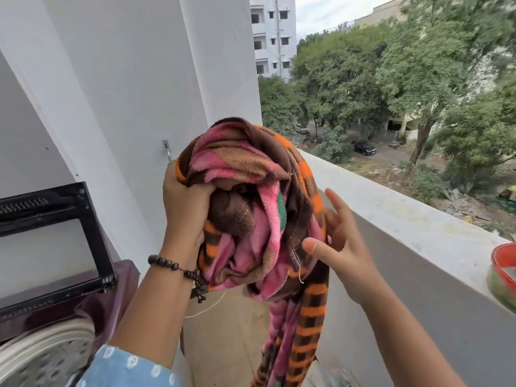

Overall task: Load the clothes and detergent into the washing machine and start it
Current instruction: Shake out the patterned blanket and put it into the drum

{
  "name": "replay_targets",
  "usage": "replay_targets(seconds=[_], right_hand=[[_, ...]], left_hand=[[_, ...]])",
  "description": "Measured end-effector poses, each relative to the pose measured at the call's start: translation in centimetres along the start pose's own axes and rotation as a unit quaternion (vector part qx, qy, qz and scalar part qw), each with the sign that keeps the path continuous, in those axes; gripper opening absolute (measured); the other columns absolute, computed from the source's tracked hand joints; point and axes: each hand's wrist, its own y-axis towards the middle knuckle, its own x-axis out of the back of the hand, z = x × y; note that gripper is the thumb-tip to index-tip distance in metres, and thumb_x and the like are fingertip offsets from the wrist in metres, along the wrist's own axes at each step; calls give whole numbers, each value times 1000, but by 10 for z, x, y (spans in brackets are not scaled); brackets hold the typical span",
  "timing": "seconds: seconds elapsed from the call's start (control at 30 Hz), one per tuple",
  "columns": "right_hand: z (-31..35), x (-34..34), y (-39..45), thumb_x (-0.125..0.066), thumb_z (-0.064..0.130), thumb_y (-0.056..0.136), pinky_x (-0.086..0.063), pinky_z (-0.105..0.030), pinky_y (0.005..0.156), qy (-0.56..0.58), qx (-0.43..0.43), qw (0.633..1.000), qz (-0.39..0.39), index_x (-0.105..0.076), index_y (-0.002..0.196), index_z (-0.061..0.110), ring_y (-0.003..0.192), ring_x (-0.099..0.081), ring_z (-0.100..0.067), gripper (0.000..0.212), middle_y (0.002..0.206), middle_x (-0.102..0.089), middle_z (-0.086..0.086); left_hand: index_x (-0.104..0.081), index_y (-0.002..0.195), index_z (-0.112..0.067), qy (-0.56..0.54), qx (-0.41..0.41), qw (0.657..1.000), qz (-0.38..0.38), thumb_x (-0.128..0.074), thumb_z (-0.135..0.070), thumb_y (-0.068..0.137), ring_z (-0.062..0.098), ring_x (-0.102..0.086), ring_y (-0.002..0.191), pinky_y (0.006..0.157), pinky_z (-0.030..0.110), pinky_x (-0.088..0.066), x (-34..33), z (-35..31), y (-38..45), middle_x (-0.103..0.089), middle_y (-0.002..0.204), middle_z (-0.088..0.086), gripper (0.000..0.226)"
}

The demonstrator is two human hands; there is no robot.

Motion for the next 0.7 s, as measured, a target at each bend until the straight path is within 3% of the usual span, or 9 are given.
replay_targets(seconds=[0.07, 0.2, 0.27, 0.4, 0.5, 0.6, 0.7], right_hand=[[-13, 0, -5, -87, 58, 55, -49, -26, 96, 4, -26, 999, 44, -32, 147, 34, 126, -55, -7, 110, 138, -56, 14], [-33, -9, -7, -87, 67, 46, -50, -24, 95, 24, -93, 993, 66, -30, 145, 40, 127, -55, -8, 117, 140, -54, 15], [-37, -14, -3, -88, 63, 49, -51, -28, 95, 38, -100, 992, 64, -32, 144, 35, 125, -57, -12, 114, 137, -57, 12], [-34, -28, 5, -91, 56, 47, -54, -19, 82, 82, -108, 990, 47, -36, 136, 38, 114, -64, -7, 107, 123, -65, 19], [-36, -34, 7, -90, 40, 56, -54, -18, 82, 75, -124, 988, 51, -36, 131, 40, 109, -65, -2, 92, 118, -67, 22], [-41, -43, 9, -89, 27, 61, -58, -34, 86, 35, -133, 990, -21, -45, 121, 33, 104, -69, -14, 74, 114, -71, 8], [-42, -40, 15, -79, 5, 74, -61, -40, 68, 22, -125, 983, -135, -54, 105, 27, 80, -72, -27, 45, 93, -73, -1]], left_hand=[[-64, 119, -5, -45, 6, 999, -8, -70, 5, 68, 34, -68, 106, 94, 54, -55, -5, -3, -1, -70, 116, 18, 52], [-61, 123, -1, -103, 12, 994, -34, -62, 2, 64, 26, -68, 100, 83, 38, -58, -15, -6, -6, -68, 119, 20, 59], [-59, 122, -1, -95, 3, 995, -32, -64, 2, 64, 25, -68, 98, 80, 35, -56, -18, -2, -10, -67, 118, 20, 58], [-59, 97, -24, -38, -23, 998, -50, -69, -7, 62, 17, -66, 89, 78, 33, -56, -15, 11, -19, -68, 99, 0, 40], [-52, 93, -25, 1, -45, 997, -56, -71, -11, 62, 15, -61, 84, 77, 35, -55, -10, 19, -23, -63, 94, -1, 38], [-51, 97, -26, 26, -44, 997, -57, -75, -13, 64, 10, -63, 85, 79, 33, -55, -6, 30, -32, -64, 96, -4, 42], [-49, 100, -30, 49, -4, 999, -22, -81, -25, 59, 1, -66, 88, 73, 18, -53, 6, 41, -44, -65, 102, -9, 53]])
